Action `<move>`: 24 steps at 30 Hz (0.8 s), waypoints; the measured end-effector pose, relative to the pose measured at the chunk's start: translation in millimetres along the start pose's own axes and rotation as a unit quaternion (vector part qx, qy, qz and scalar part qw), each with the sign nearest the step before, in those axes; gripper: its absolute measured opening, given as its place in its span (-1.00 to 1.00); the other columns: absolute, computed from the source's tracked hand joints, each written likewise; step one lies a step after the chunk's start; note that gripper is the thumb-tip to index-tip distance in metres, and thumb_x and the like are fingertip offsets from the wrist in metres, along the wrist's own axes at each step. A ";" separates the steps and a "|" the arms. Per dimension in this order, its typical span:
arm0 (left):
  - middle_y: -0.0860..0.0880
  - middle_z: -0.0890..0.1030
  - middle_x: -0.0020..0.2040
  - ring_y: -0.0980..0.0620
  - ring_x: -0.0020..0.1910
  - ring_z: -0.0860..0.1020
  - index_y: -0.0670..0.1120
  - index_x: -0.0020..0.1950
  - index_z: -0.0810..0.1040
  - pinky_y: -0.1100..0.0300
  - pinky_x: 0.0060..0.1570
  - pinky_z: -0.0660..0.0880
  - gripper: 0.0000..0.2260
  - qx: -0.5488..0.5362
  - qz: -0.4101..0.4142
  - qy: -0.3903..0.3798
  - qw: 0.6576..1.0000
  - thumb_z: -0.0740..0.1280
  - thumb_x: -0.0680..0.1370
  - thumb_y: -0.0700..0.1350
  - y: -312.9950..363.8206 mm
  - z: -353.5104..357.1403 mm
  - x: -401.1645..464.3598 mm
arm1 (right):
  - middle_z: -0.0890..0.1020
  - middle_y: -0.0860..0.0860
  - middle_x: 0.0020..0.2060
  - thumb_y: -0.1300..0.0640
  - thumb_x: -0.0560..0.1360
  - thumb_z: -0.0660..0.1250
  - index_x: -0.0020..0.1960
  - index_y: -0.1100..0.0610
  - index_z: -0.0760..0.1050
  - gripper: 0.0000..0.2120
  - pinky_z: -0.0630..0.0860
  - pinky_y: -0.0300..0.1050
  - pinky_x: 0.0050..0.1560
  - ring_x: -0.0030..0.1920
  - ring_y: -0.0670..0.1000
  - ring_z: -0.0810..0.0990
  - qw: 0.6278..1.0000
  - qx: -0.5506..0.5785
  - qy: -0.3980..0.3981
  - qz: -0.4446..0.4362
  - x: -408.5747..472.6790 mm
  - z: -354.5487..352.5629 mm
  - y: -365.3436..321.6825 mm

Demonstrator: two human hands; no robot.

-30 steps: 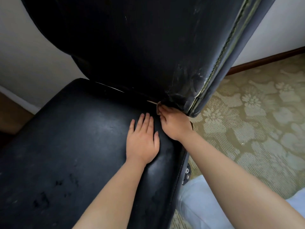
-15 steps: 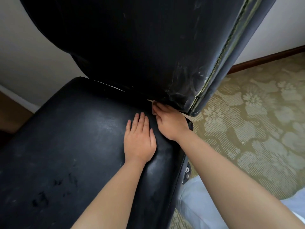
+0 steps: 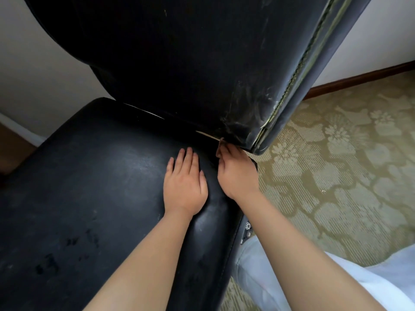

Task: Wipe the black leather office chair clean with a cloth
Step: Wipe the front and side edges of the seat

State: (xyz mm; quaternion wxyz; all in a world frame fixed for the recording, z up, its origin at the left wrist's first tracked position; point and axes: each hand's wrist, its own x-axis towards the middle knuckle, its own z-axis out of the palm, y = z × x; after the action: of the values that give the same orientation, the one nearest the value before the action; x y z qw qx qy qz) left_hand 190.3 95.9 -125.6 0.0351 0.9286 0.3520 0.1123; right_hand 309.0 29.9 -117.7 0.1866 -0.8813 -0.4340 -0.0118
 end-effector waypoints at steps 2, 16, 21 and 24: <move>-0.18 0.48 0.36 -0.14 0.40 0.40 -0.24 0.34 0.49 -0.08 0.40 0.26 -0.50 -0.003 0.000 -0.003 1.000 0.02 0.55 -0.03 0.2 -0.3 -0.8 | 0.61 0.09 0.08 0.08 0.47 0.01 0.22 0.21 0.53 -0.53 0.52 -0.03 0.02 0.05 0.16 0.57 1.000 0.009 0.020 0.011 -12.3 -0.5 5.8; -0.16 0.42 0.41 -0.12 0.44 0.32 -0.22 0.39 0.44 -0.06 0.44 0.19 -0.46 -0.008 -0.008 -0.032 0.999 -0.03 0.54 0.00 2.3 -4.2 -0.1 | 0.58 0.11 0.09 0.16 0.48 0.03 0.22 0.21 0.52 -0.58 0.37 -0.06 0.18 0.13 0.16 0.48 0.978 0.063 0.074 0.183 -14.5 0.1 5.9; -0.15 0.38 0.44 -0.11 0.47 0.28 -0.22 0.42 0.40 -0.05 0.46 0.14 -0.44 -0.005 -0.008 -0.044 0.999 -0.07 0.54 0.01 2.0 -4.5 -0.3 | 0.55 0.13 0.17 0.16 0.50 0.03 0.28 0.27 0.46 -0.56 0.39 0.02 0.23 0.18 0.17 0.47 0.968 0.085 0.117 0.206 -36.4 2.9 -7.8; -0.15 0.37 0.45 -0.10 0.48 0.26 -0.22 0.42 0.40 -0.05 0.47 0.13 -0.43 -0.012 -0.008 -0.042 0.999 -0.08 0.53 0.01 2.7 -6.0 -0.6 | 0.38 0.15 0.38 0.17 0.55 0.04 0.37 0.29 0.37 -0.56 0.28 0.04 0.38 0.37 0.15 0.34 0.962 0.114 0.095 0.231 -66.5 2.5 -18.4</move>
State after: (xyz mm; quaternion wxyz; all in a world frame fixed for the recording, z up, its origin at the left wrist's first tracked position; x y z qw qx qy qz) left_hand 190.1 93.4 -119.4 0.0618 0.9291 0.3564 0.0771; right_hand 253.0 -9.6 -126.4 0.3233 -0.9256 -0.1970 -0.0024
